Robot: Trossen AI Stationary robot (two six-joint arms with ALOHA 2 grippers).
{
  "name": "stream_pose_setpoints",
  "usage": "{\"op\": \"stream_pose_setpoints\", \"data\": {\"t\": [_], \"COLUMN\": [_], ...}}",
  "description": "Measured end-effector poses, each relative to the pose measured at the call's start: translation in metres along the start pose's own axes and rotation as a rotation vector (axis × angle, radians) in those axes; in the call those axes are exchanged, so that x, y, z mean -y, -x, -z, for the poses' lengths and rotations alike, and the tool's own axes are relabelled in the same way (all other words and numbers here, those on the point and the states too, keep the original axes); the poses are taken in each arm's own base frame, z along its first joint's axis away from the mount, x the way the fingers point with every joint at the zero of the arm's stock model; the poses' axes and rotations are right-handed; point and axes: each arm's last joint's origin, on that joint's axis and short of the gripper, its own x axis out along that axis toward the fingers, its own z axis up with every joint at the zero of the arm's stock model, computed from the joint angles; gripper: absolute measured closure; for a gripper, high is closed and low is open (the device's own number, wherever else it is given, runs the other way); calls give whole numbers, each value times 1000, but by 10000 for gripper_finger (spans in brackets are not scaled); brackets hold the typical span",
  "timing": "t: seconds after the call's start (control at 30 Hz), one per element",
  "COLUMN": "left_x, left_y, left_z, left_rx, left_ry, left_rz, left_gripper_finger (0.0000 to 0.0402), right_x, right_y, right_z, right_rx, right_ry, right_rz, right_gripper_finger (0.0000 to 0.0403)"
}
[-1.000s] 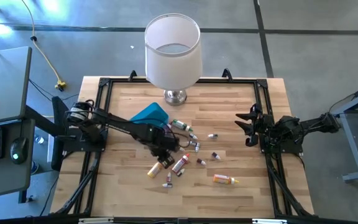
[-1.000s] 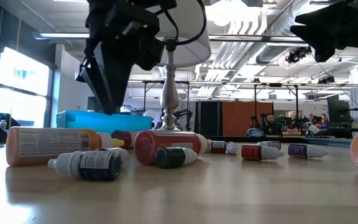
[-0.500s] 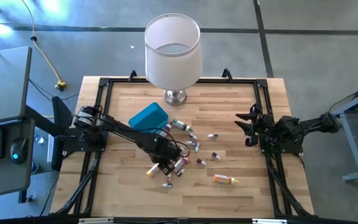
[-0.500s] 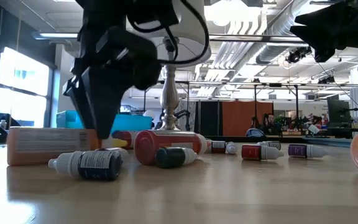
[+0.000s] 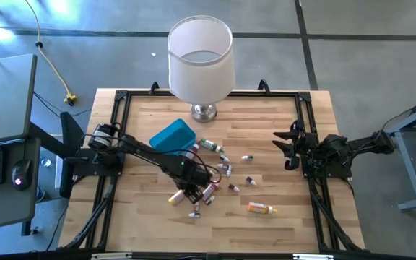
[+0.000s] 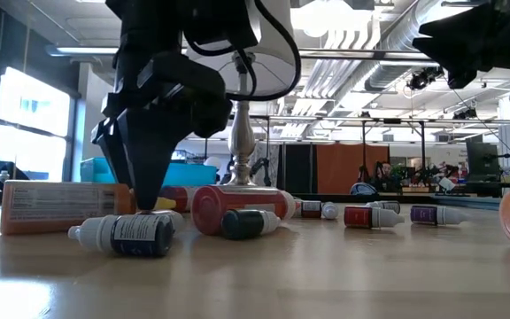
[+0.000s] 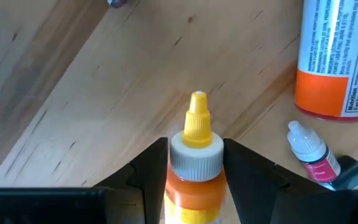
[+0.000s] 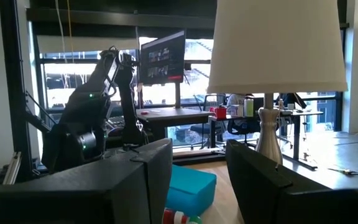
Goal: Pick & Place food coloring
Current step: Put the large yellow food coloring bottle into the blue bin
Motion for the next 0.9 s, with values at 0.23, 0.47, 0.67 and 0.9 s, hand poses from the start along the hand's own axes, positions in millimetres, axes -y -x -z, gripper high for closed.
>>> {"op": "stream_pose_setpoints", "data": {"t": [0.23,0.47,0.67,0.9], "left_x": [0,-1,-1,-5], "left_y": [0,0,0,0], "left_z": [0,-1,-1,1], "left_rx": [1,26,38,18], "left_ry": [-58,31,56,115], "left_rz": [-1,-22,-35,-69], "left_gripper_finger": [252,252,266,290], "right_x": [0,0,0,0], "right_y": [0,0,0,0], "right_z": [0,0,0,0], "right_rx": [2,2,3,3], "right_ry": [-1,-1,-1,-1], "right_rz": [0,0,0,0], "right_gripper_finger": [258,258,258,258]}}
